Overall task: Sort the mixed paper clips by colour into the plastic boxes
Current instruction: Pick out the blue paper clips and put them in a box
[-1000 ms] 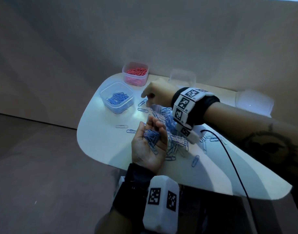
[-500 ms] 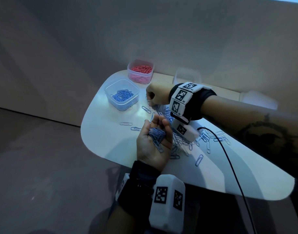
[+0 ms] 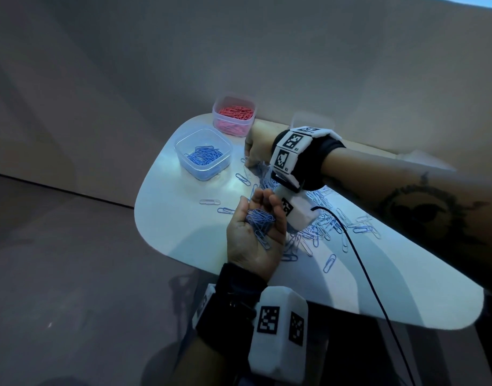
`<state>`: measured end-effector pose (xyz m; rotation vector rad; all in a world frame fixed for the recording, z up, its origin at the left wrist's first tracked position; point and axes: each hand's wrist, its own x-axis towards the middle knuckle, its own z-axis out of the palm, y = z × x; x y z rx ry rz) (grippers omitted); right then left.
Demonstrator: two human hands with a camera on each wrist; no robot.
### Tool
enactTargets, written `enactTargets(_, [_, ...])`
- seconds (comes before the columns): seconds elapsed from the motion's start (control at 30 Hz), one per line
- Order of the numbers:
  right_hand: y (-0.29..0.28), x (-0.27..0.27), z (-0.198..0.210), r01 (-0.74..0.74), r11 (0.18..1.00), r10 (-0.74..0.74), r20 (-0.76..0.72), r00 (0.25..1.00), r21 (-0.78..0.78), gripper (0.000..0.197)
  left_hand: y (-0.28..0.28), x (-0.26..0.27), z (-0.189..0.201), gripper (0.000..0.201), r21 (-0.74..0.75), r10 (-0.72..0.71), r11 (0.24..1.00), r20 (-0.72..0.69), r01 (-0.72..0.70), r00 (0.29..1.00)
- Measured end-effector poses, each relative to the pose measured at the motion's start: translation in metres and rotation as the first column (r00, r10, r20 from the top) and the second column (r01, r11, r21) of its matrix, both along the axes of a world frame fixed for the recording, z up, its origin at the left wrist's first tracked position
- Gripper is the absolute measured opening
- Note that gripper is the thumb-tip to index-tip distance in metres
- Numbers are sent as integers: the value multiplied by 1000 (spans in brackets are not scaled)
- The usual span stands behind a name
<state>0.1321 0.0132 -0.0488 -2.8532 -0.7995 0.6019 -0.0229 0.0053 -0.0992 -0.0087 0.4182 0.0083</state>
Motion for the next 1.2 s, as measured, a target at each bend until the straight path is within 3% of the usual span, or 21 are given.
enactTargets(0.27, [-7,4,-2,-18,998,13,-76,997,-59,29,0,-2,2,65,-20,-2,1000,-6,1,1000])
enactTargets(0.37, [-14,-3,13,-36,999,33,-89,996,-23,17,-1,-2,4,65,-20,11,1000,-18,-12,1000])
enactTargets(0.53, [-19,-13,22,-92,994,100,-131,986,64,23,0,-4,4,47,-26,26,999,-45,-27,999])
enactTargets(0.63, [-12,-23,13,-104,993,112,-162,980,55,11,3,-7,2,53,-26,54,998,-31,-55,998])
enactTargets(0.87, [4,-31,-4,-170,984,173,74,982,-55,24,29,-15,2,64,55,199,978,6,-199,980])
enactTargets(1.03, [4,-33,-8,-128,986,134,52,990,-106,28,35,-12,6,40,125,261,959,-25,-256,965])
enactTargets(1.2, [-3,-40,-9,-137,986,143,65,988,-92,25,40,-9,7,45,134,325,938,-6,-321,946])
